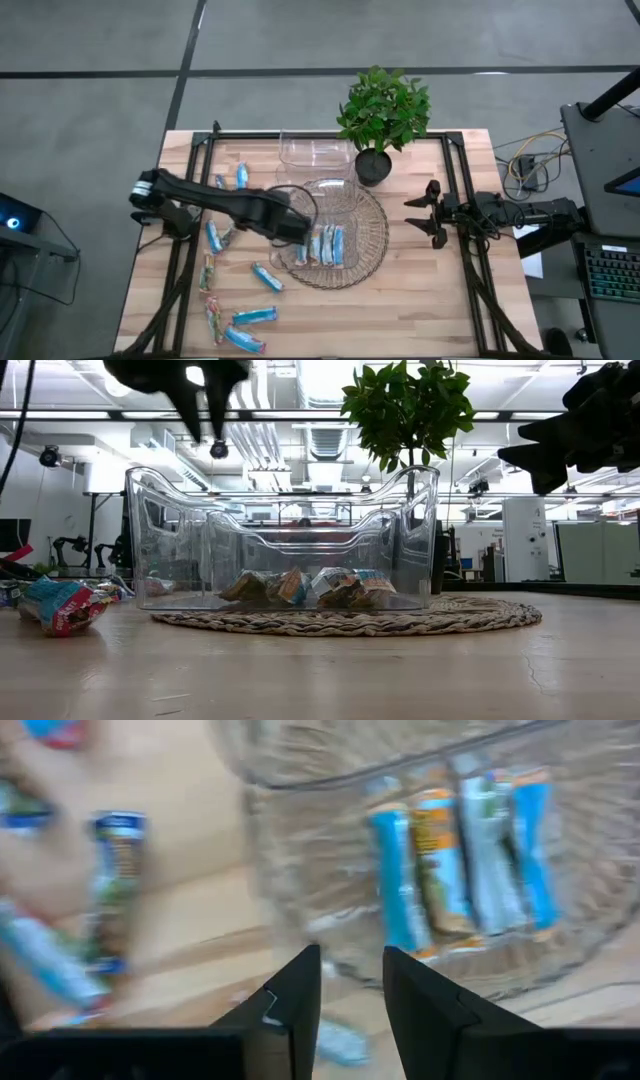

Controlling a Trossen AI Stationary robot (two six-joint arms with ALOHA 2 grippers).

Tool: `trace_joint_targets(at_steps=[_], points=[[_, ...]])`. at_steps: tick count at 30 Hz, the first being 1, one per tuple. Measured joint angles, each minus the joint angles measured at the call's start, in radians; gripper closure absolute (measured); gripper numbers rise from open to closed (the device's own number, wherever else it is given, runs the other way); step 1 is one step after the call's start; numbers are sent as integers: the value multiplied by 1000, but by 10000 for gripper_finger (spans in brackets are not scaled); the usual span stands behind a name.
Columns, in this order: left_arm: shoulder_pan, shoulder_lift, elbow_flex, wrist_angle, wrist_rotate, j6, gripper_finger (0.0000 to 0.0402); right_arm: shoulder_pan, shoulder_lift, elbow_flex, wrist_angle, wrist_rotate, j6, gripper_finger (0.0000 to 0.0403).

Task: Pick and place Granola Bars by type
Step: Put the yellow granola bar into the bottom transparent bin

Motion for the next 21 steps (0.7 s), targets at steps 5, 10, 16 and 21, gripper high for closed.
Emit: trace_joint_targets(at_steps=[5, 10, 16, 21], points=[[-42, -100, -94, -69, 5, 0, 309, 0, 0, 0, 0, 0, 0, 179], [-98, -206, -242, -91, 77, -43, 309, 0, 0, 0, 0, 0, 0, 179], [-201, -293, -393, -90, 115, -122, 309, 0, 0, 0, 0, 0, 0, 179], [-253, -315, -441, -86, 135, -139, 273, 0, 0, 0, 0, 0, 0, 179]])
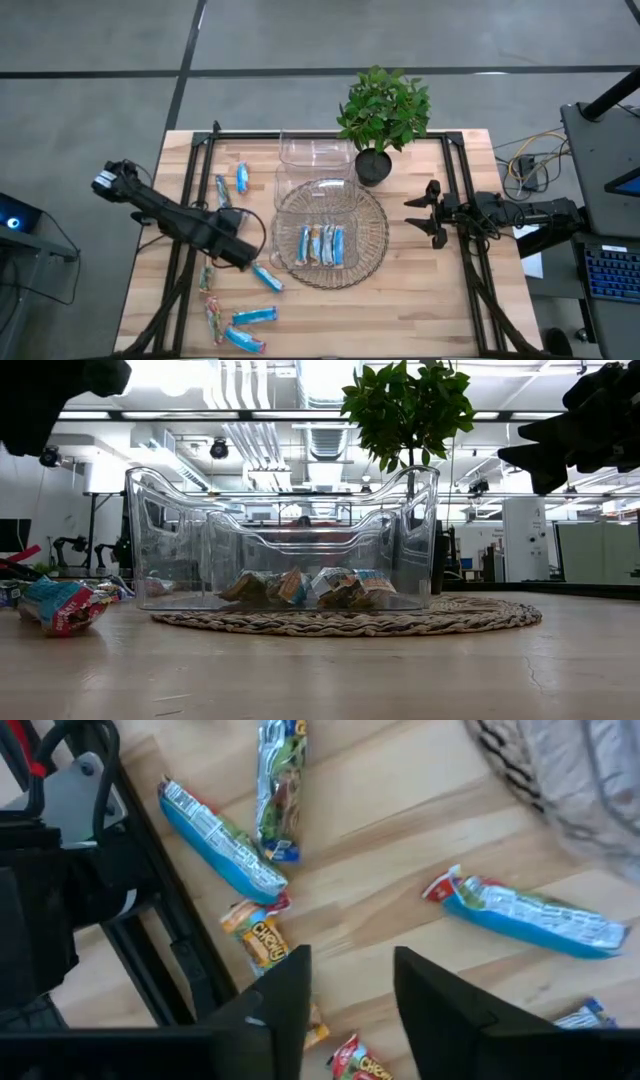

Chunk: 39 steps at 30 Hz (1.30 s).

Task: Pick and place Granola Bars by type
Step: Put the yellow granola bar into the bottom transparent bin

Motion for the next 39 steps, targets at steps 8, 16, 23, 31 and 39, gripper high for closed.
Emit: trace_joint_targets(at_steps=[8, 16, 23, 31, 39], points=[[-29, 12, -53, 13, 120, -120, 183, 0, 0, 0, 0, 0, 0, 179], [-61, 86, -99, 42, 206, -213, 174, 0, 0, 0, 0, 0, 0, 179], [-61, 153, -181, 107, 286, -218, 174, 0, 0, 0, 0, 0, 0, 179], [-62, 204, -272, 249, 348, -236, 174, 0, 0, 0, 0, 0, 0, 179], [-82, 218, -339, 310, 396, -265, 174, 0, 0, 0, 0, 0, 0, 179]])
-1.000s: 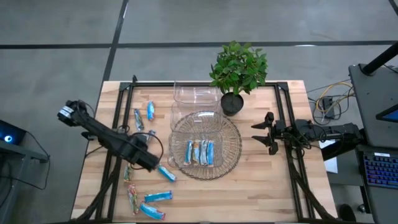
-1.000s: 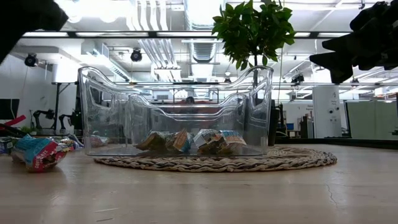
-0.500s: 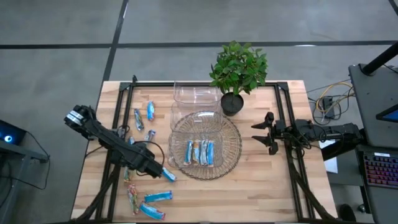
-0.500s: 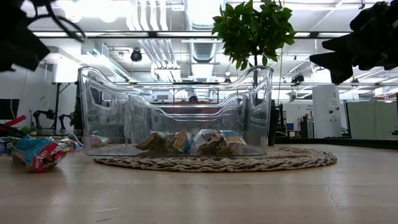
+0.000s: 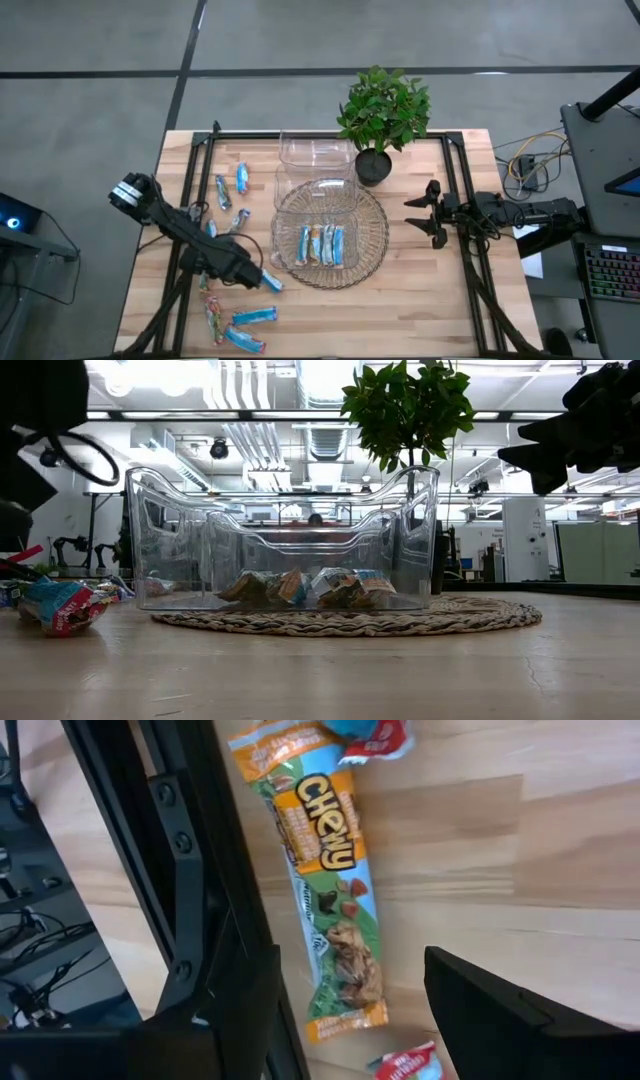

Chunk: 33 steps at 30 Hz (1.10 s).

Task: Pick and place Granola Bars by type
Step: Put the yellow granola bar into the bottom transparent bin

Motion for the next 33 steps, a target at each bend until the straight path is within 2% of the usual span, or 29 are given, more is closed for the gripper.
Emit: trace_joint_targets(at_steps=[18, 33], points=[[-14, -2, -126, 124, 27, -17, 185, 0, 0, 0, 0, 0, 0, 179], [-16, 1, -131, 129, 37, -29, 337, 0, 0, 0, 0, 0, 0, 179]])
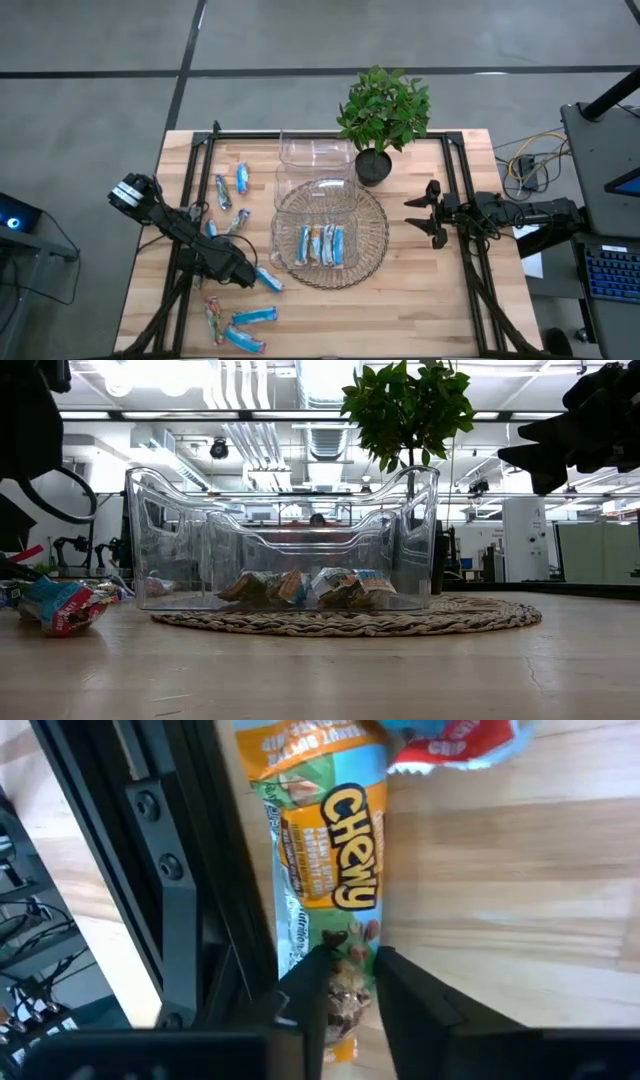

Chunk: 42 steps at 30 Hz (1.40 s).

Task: Pick and place Granola Bars by type
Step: Put the yellow granola bar into the bottom transparent bin

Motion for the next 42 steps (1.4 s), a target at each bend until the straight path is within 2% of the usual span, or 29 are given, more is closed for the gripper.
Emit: trace_joint_targets(at_steps=[6, 13, 23, 27, 35, 42], points=[[0, 0, 21, 1, 0, -5, 395, 0, 0, 0, 0, 0, 0, 179], [4, 0, 101, -27, -18, -34, 401, 0, 0, 0, 0, 0, 0, 179], [42, -58, 426, -371, -188, -36, 402, 0, 0, 0, 0, 0, 0, 179], [60, -89, 566, -448, -290, -69, 402, 0, 0, 0, 0, 0, 0, 179], [144, -90, 767, -455, -451, -61, 401, 0, 0, 0, 0, 0, 0, 179], [250, -10, 864, -379, -465, 86, 401, 0, 0, 0, 0, 0, 0, 179]])
